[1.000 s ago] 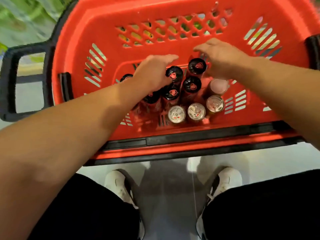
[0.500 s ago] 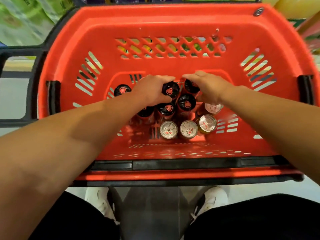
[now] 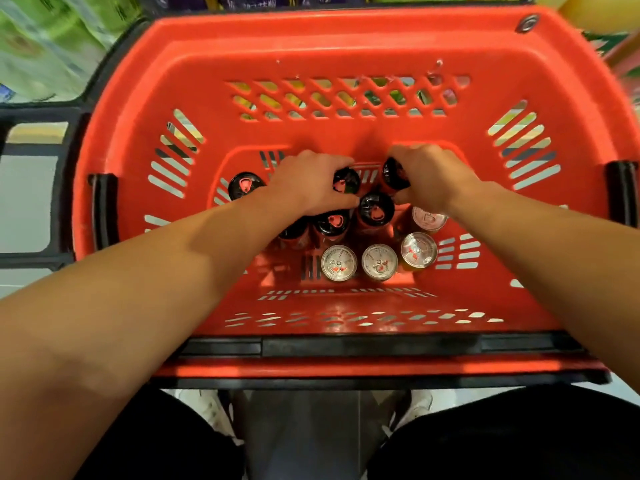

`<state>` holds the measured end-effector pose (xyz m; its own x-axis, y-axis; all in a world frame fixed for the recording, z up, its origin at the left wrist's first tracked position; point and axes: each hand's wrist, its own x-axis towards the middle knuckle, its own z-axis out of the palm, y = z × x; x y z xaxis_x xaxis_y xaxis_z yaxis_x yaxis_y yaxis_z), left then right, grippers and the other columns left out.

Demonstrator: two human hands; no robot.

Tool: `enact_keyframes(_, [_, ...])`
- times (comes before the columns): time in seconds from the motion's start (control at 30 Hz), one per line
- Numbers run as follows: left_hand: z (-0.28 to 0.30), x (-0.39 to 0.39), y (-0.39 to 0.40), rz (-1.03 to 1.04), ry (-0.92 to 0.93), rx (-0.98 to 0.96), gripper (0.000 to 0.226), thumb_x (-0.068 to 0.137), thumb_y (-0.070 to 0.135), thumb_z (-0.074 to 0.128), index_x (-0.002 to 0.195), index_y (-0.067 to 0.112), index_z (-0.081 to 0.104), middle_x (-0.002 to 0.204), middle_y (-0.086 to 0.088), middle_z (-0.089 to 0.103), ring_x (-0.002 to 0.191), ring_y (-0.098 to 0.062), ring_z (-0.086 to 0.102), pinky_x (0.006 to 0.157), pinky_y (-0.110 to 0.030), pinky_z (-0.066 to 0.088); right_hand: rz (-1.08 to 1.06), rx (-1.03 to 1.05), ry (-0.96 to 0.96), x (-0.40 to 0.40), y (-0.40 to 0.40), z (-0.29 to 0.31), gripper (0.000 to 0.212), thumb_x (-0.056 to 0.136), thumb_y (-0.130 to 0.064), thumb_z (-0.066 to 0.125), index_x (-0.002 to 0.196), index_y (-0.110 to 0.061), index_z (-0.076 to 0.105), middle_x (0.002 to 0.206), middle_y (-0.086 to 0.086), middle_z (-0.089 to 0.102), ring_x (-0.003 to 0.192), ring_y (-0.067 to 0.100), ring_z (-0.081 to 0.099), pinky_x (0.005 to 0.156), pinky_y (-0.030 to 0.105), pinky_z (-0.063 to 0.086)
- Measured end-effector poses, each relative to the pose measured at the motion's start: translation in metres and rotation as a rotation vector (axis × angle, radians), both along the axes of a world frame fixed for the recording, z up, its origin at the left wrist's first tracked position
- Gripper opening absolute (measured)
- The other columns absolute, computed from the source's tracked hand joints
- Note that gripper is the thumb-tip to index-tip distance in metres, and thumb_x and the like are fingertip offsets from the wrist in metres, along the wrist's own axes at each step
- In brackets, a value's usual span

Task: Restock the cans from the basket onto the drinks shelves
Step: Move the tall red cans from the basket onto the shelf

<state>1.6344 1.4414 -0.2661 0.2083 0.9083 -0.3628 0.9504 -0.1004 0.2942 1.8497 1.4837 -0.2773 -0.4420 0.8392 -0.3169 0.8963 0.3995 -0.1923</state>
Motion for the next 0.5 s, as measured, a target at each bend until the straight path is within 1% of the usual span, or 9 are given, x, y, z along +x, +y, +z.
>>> enact_keyframes(0.07, [0.005,0.005,0.001,-0.025,0.067,-0.011,0.081,0.076,0.064,0.067,0.146,0.035,0.039,0.14,-0.004,0.056,0.128,-0.032,0.049,0.1,-0.045,0.042,-0.008,0.005,0.005,0.0,-0.001,-0.001,0.054,0.068,-0.031,0.085,0.106,-0.023,0.046,0.09,0.006,0.065,0.077,0.03,0.066,0.064,0.041,0.057])
enact_keyframes(0.17, [0.007,0.008,0.005,-0.012,0.073,-0.057,0.08,0.077,0.057,0.069,0.146,0.035,0.037,0.14,-0.005,0.055,0.127,-0.031,0.05,0.097,-0.045,0.044,-0.034,-0.007,0.033,0.001,0.0,-0.001,0.053,0.068,-0.034,0.086,0.102,-0.024,0.048,0.089,0.003,0.065,0.077,0.028,0.066,0.065,0.041,0.058])
enact_keyframes(0.23, [0.007,0.012,0.005,-0.011,0.083,-0.048,0.076,0.08,0.052,0.068,0.146,0.032,0.038,0.132,-0.006,0.06,0.123,-0.031,0.052,0.093,-0.044,0.045,-0.058,-0.015,0.059,0.003,0.0,-0.002,0.054,0.067,-0.035,0.086,0.103,-0.024,0.048,0.089,0.003,0.065,0.078,0.029,0.065,0.066,0.042,0.057])
enact_keyframes(0.3, [0.008,0.015,0.003,-0.004,0.091,0.005,0.07,0.083,0.048,0.066,0.144,0.028,0.039,0.119,-0.008,0.065,0.115,-0.031,0.057,0.088,-0.041,0.045,-0.075,-0.013,0.065,0.002,0.0,-0.001,0.058,0.067,-0.036,0.086,0.109,-0.022,0.049,0.092,0.004,0.065,0.082,0.029,0.065,0.068,0.041,0.056])
enact_keyframes(0.37, [0.006,0.018,-0.001,0.016,0.068,0.033,0.064,0.084,0.045,0.065,0.139,0.023,0.043,0.109,-0.008,0.068,0.107,-0.032,0.06,0.085,-0.04,0.046,-0.092,-0.041,0.067,0.0,0.0,0.0,0.06,0.069,-0.034,0.086,0.112,-0.017,0.048,0.096,0.006,0.063,0.083,0.028,0.062,0.069,0.039,0.054])
enact_keyframes(0.43, [0.007,0.017,-0.002,0.047,0.025,0.043,0.061,0.081,0.044,0.067,0.135,0.021,0.047,0.108,-0.01,0.068,0.103,-0.033,0.062,0.085,-0.041,0.051,-0.129,-0.085,0.084,-0.001,-0.002,-0.001,0.061,0.071,-0.032,0.085,0.115,-0.014,0.046,0.098,0.009,0.063,0.084,0.027,0.06,0.068,0.037,0.051])
enact_keyframes(0.5, [0.014,0.011,-0.003,0.108,-0.063,0.072,0.064,0.079,0.043,0.068,0.137,0.023,0.049,0.11,-0.01,0.069,0.103,-0.034,0.063,0.088,-0.043,0.052,-0.17,-0.127,0.128,0.001,-0.005,0.001,0.065,0.072,-0.033,0.084,0.121,-0.014,0.045,0.103,0.011,0.064,0.091,0.03,0.061,0.073,0.038,0.051])
